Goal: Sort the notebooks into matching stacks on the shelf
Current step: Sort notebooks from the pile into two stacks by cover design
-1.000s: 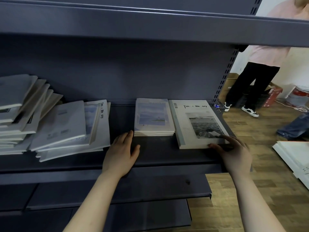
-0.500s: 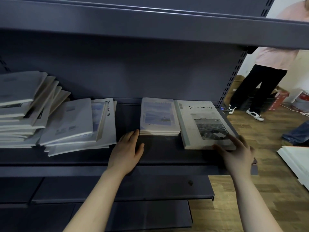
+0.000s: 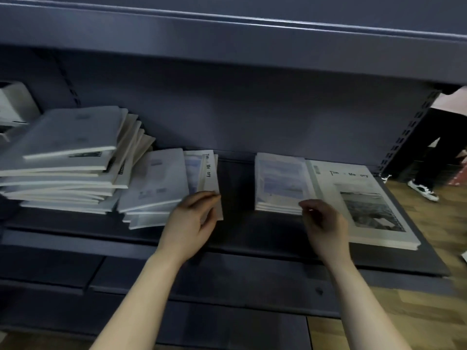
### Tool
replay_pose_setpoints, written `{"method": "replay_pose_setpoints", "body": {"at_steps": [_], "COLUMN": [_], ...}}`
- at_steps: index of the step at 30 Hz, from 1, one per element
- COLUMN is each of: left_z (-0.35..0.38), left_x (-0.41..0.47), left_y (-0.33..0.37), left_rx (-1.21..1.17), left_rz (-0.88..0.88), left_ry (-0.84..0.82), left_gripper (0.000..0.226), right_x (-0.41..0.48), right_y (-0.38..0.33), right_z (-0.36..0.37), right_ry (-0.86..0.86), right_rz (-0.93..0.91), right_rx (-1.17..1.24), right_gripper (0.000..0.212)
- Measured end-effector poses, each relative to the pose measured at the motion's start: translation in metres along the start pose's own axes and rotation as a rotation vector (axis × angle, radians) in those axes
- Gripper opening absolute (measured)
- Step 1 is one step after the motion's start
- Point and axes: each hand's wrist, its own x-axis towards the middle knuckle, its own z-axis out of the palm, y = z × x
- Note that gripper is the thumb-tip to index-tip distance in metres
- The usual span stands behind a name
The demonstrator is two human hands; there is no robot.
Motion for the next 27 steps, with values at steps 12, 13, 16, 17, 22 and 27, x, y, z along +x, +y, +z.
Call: {"method": "replay_pose_setpoints", "body": {"at_steps": [12, 13, 16, 17, 22, 27], "left_z": [-0.034, -0.035, -0.038, -0.037, -0.039, -0.047], "left_x": [0.027, 0.029, 0.035, 0.036, 0.041, 0.048], "left_y": [-0.082, -0.083, -0.084, -0.084, -0.069, -0.064], "left_rx": [0.349, 0.379, 0.572, 0.632, 0.693, 0.482], "left_rz": [-0.318, -0.294, -0.202, -0.155, 0.018, -0.036], "left_ry": [-0.165, -0.159, -0.16, -0.154, -0.073, 0.28], "left_gripper": [0.083, 0.081, 0.071, 0.069, 0.047, 0.042], "right_x": [-0.005, -0.006, -0.006, -0.006, -0.006, -0.012], "right_y": [-0.071, -0.073, -0.074, -0.074, -0.072, -0.074], "right_z": [0.092, 0.095, 0.097, 0.098, 0.096, 0.091], "right_ry": [-0.235, -0.242, -0.238, -0.234, -0.221, -0.249], "right_rz": [-0.089, -0.092, -0.093, -0.085, 0.012, 0.086], "right_rx": [0.044, 0.039, 0.041, 0.046, 0.108, 0.251], "right_gripper": [0.022, 0.022, 0.023, 0.023, 0.024, 0.027]}}
